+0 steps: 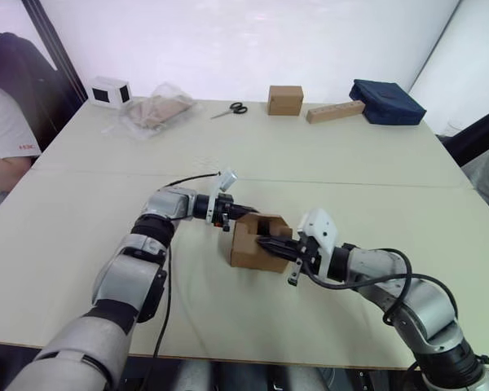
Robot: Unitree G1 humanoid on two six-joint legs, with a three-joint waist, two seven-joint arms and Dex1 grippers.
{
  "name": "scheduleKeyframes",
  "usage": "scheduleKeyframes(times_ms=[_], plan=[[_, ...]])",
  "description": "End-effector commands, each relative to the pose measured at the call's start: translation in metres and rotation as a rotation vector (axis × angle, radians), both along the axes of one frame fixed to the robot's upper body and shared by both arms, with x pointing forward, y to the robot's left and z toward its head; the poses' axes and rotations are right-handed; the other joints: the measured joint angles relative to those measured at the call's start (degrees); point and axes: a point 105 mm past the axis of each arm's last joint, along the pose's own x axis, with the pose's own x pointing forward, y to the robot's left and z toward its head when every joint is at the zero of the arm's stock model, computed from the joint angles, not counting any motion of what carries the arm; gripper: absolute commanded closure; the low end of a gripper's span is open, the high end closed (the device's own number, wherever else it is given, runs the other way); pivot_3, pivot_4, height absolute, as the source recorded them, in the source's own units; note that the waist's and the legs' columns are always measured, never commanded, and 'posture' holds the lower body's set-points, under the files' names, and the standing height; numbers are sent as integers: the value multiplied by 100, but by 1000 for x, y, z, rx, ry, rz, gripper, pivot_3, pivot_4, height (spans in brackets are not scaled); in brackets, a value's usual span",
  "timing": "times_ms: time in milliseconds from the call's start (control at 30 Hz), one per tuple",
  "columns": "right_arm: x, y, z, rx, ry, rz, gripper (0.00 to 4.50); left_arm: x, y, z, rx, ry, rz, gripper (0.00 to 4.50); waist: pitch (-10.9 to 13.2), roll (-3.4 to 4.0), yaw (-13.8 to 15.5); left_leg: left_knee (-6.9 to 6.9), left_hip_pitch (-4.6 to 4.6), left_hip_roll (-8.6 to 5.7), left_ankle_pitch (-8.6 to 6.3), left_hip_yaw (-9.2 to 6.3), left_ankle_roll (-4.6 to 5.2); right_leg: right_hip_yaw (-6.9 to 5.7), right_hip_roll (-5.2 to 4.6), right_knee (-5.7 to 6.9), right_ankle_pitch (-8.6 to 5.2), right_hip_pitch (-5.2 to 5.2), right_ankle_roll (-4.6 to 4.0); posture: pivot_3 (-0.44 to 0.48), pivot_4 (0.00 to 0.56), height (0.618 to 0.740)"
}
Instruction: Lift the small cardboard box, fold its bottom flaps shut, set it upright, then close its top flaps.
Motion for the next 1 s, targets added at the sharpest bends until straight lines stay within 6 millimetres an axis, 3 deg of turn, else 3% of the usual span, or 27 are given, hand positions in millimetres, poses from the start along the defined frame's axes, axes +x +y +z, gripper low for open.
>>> scheduleKeyframes(times_ms=[33, 300, 467, 567, 700, 833, 1000], plan=[[1, 2, 2, -25, -32, 24, 4500, -8, -1, -1, 19, 0, -45, 4476, 0, 0, 0, 0, 0, 0, 0, 0, 0, 0, 0, 0, 0, 0, 0, 0, 150, 740], [2, 3, -10, -68, -18, 36, 4500, -9, 6, -3, 43, -7, -19, 4476, 0, 0, -4, 0, 0, 1, 0, -2, 0, -1, 1, 1, 0, 0, 0, 0, 150, 740], [3, 3, -7, -53, -29, 34, 4500, -1, 16, 15, -4, -54, 47, 4476, 0, 0, -8, 0, 0, 2, 0, -3, 0, 0, 0, 1, 0, 0, 0, 0, 150, 740], [2, 2, -5, -53, -38, 31, 4500, -3, 30, 50, -75, -122, 59, 4476, 1, -1, -21, 0, 0, 4, 0, -3, 0, 0, 0, 1, 0, -1, 0, 0, 150, 740], [2, 0, -2, -38, -41, 20, 4500, -37, 39, 85, -172, -129, -47, 4476, 0, 2, -38, -2, -1, 6, 0, -3, -1, 0, -2, 2, 0, -5, 0, 0, 150, 740], [1, -2, -1, -34, -39, 18, 4500, -68, 42, 76, -152, -103, -147, 4476, -2, 6, -33, -3, 2, 4, 0, -2, -1, 1, -8, 3, -1, 0, -1, 0, 150, 740], [0, -4, 0, -30, -41, 9, 4500, -86, 39, 53, -84, -75, -187, 4476, -1, 5, -6, 0, 2, 3, 0, -2, -1, 1, -8, 2, -12, 1, -23, 0, 150, 740]])
